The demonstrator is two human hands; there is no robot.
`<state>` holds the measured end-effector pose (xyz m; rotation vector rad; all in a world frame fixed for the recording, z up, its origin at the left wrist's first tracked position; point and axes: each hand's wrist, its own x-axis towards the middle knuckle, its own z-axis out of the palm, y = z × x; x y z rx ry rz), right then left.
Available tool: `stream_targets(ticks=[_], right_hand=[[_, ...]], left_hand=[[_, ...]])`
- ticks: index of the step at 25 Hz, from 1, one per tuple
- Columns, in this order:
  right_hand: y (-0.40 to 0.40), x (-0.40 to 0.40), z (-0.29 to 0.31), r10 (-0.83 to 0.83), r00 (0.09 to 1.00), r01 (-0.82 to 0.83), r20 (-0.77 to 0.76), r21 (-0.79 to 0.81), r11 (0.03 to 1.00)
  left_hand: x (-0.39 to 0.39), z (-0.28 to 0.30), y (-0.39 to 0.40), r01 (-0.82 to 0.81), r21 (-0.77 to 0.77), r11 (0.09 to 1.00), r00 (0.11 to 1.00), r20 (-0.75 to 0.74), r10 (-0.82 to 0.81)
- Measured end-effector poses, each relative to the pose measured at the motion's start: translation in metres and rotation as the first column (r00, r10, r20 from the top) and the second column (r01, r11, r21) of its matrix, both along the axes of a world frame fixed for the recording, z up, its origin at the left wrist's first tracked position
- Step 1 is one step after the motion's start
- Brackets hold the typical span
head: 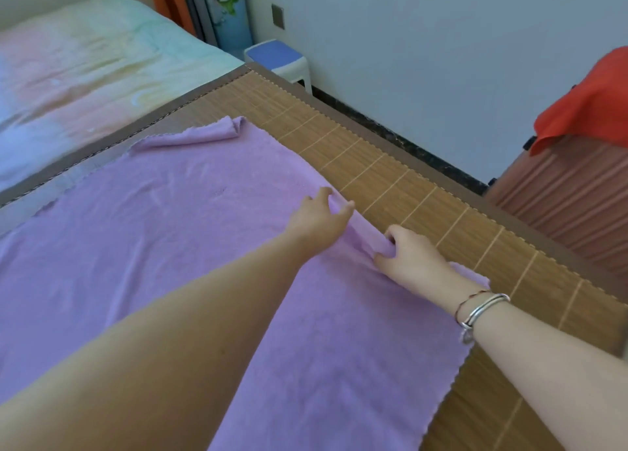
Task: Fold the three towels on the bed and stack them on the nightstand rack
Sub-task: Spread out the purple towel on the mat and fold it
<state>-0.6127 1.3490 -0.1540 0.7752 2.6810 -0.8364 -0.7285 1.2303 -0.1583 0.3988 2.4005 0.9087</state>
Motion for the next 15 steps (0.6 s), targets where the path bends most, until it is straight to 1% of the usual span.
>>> stream_targets(ticks=[1,2,3,4,6,9,11,13,14,15], right_hand=[[-0.009,0.008,0.009,0.035,0.997,-0.046,-0.070,-0.153,0.987],[-0.019,0.015,0.020,0.071,0.989,-0.104,-0.127,-0.271,0.957],[-0.032,0.023,0.033,0.109,0.979,-0.165,-0.173,-0.351,0.922],[-0.045,0.029,0.047,0.140,0.968,-0.213,-0.207,-0.396,0.893],[-0.071,0.039,0.075,0.186,0.955,-0.269,-0.230,-0.414,0.870],[-0.125,0.056,0.122,0.237,0.944,-0.314,-0.230,-0.399,0.862],[-0.181,0.068,0.151,0.263,0.940,-0.334,-0.218,-0.419,0.844],[-0.254,0.077,0.173,0.302,0.929,-0.368,-0.216,-0.429,0.825],[-0.289,0.081,0.182,0.332,0.918,-0.396,-0.218,-0.425,0.814],[-0.348,0.090,0.193,0.385,0.894,-0.447,-0.227,-0.423,0.788]], left_hand=[[0.005,0.005,-0.001,-0.072,0.052,0.996,0.997,0.042,0.069],[0.008,0.012,-0.004,-0.144,0.101,0.984,0.987,0.085,0.135],[0.011,0.021,-0.011,-0.187,0.125,0.974,0.980,0.095,0.176],[0.014,0.031,-0.022,-0.202,0.114,0.973,0.979,0.063,0.196],[0.017,0.051,-0.053,-0.267,0.128,0.955,0.963,0.000,0.270],[0.031,0.091,-0.131,-0.417,0.235,0.878,0.905,0.021,0.424],[0.047,0.119,-0.204,-0.418,0.260,0.871,0.902,0.005,0.432],[0.069,0.146,-0.293,-0.416,0.300,0.858,0.901,0.012,0.433],[0.079,0.156,-0.333,-0.432,0.325,0.841,0.893,0.027,0.448],[0.098,0.170,-0.399,-0.485,0.343,0.804,0.860,0.024,0.509]])
